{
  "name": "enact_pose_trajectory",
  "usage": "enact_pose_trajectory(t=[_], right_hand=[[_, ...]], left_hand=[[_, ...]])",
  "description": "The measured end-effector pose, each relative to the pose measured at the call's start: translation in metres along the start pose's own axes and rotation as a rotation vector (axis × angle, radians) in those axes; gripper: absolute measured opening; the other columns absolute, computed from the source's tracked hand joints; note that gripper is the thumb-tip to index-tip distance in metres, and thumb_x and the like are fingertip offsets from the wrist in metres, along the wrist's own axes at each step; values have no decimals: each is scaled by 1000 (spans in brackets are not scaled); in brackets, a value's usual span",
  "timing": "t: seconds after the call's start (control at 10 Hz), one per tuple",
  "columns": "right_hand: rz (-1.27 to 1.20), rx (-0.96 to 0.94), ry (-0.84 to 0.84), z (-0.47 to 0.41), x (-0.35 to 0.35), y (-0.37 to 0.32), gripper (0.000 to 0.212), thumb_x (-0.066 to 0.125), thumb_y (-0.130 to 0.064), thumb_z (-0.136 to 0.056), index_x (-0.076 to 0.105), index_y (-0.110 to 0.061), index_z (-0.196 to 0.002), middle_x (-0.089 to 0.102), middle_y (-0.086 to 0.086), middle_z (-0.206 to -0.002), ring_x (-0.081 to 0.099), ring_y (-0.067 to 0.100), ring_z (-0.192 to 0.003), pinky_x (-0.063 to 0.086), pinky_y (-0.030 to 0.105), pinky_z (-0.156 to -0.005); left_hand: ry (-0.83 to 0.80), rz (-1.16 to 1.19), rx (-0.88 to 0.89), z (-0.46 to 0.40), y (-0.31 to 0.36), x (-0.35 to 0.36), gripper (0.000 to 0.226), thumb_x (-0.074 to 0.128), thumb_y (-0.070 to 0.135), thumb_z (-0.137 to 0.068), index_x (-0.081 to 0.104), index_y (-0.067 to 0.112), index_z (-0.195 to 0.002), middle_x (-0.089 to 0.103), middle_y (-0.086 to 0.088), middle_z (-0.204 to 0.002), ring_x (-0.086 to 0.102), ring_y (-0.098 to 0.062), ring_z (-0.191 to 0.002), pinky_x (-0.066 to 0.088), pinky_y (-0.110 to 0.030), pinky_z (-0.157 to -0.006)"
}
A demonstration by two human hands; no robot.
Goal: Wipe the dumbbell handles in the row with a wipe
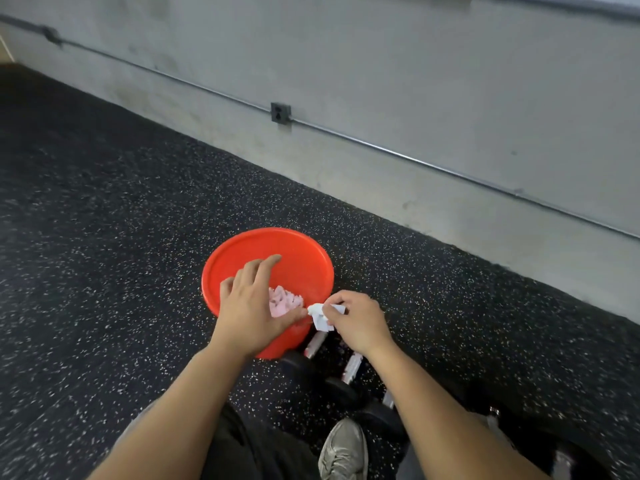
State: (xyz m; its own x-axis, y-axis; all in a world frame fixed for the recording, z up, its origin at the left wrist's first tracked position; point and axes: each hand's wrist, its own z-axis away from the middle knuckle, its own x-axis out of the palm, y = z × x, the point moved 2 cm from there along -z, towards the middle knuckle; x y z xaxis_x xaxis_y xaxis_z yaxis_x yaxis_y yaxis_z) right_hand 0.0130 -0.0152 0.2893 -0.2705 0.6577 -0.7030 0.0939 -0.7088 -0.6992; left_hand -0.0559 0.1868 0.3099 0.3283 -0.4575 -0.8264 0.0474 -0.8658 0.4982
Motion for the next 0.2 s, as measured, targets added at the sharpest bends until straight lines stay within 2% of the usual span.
enact_pose_trajectory(t=[0.1,0.2], right_hand=[[-94,-75,55,-11,5,-6,13,64,-38,-91,73,-35,-98,74,-18,-98,68,6,-88,56,31,-81],[-292,-154,40,-18,6,-21,30,66,-32,-96,65,-35,-126,70,-18,-115,68,1,-96,56,27,-88]], left_hand=[[0,4,-28,-4,-7,2,104,55,82,-69,35,26,-154,49,0,-146,45,-24,-138,28,-47,-110],[22,-18,-66,-8,-11,2,96,71,68,-75,37,26,-154,49,1,-146,45,-24,-138,27,-47,-111]])
